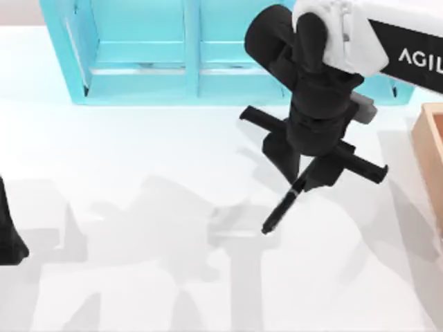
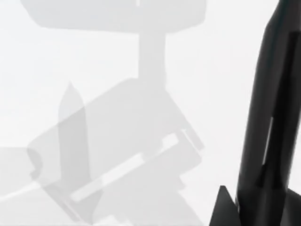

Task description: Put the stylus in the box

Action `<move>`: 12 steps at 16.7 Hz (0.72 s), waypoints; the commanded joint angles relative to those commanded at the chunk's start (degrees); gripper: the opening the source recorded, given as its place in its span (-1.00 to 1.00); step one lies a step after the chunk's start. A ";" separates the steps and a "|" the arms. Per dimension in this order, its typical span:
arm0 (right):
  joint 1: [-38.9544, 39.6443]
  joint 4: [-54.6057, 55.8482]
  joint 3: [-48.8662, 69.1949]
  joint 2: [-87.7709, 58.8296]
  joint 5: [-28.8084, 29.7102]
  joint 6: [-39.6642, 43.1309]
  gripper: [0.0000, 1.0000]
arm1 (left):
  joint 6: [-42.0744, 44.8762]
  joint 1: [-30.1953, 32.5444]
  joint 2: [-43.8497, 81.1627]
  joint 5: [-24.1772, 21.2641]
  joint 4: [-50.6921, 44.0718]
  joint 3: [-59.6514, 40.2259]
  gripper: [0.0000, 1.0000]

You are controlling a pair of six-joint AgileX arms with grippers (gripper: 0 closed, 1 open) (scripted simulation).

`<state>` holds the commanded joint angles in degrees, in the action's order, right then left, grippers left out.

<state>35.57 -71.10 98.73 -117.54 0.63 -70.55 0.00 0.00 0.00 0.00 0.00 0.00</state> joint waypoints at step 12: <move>-16.42 -1.02 -1.31 2.34 -0.01 2.67 -1.00 | 0.00 0.00 0.00 0.00 0.00 0.00 1.00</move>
<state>19.14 -72.12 97.42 -115.20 0.63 -67.88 0.00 0.00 0.00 0.00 0.00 0.00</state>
